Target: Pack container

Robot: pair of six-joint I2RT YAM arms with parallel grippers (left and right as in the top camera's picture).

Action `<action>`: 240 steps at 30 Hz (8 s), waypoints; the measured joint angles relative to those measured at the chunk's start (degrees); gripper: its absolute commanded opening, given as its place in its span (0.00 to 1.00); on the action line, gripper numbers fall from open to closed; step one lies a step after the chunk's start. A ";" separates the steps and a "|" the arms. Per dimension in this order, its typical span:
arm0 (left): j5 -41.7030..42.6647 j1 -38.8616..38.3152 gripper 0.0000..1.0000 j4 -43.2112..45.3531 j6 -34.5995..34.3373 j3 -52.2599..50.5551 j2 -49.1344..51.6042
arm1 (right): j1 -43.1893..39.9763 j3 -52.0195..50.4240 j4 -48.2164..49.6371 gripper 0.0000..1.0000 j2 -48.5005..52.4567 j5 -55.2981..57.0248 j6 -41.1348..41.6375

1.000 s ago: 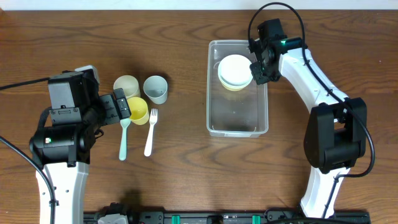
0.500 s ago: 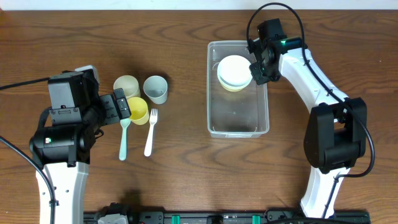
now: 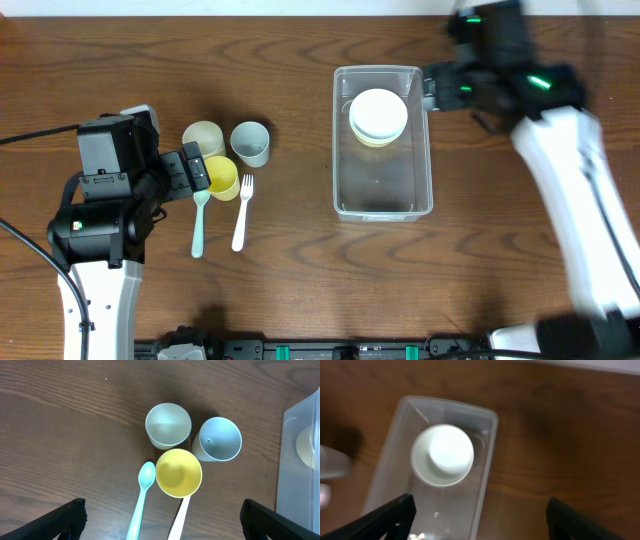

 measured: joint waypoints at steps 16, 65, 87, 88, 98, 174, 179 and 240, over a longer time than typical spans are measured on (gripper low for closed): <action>5.97 0.00 0.98 -1.77 -3.34 0.00 0.00 | -25.57 0.90 -17.44 0.99 -17.44 9.38 12.33; 0.26 0.00 0.06 -15.82 -10.19 8.85 39.01 | -26.23 0.79 -18.36 0.99 -17.44 9.57 12.79; 2.69 -35.69 0.06 -14.51 -11.91 27.91 27.91 | -26.23 0.79 -18.38 0.99 -17.44 9.57 12.79; 2.45 -36.22 0.06 -13.14 -11.89 27.91 31.04 | -26.23 0.79 -18.36 0.99 -17.44 9.57 12.79; 4.20 -37.16 0.06 -2.69 -11.63 27.80 47.04 | -26.23 0.79 -18.36 0.99 -17.44 9.57 12.79; -3.91 0.35 0.06 -15.56 -7.78 30.38 57.99 | -26.25 0.79 -18.45 0.99 -17.44 9.60 12.79; -2.84 1.25 0.06 -21.07 -7.56 32.44 57.94 | -26.23 0.79 -18.47 0.99 -17.44 9.60 12.79; -10.21 -37.38 0.54 -20.52 -5.95 49.18 55.15 | -26.23 0.76 -18.53 0.99 -17.49 9.60 12.81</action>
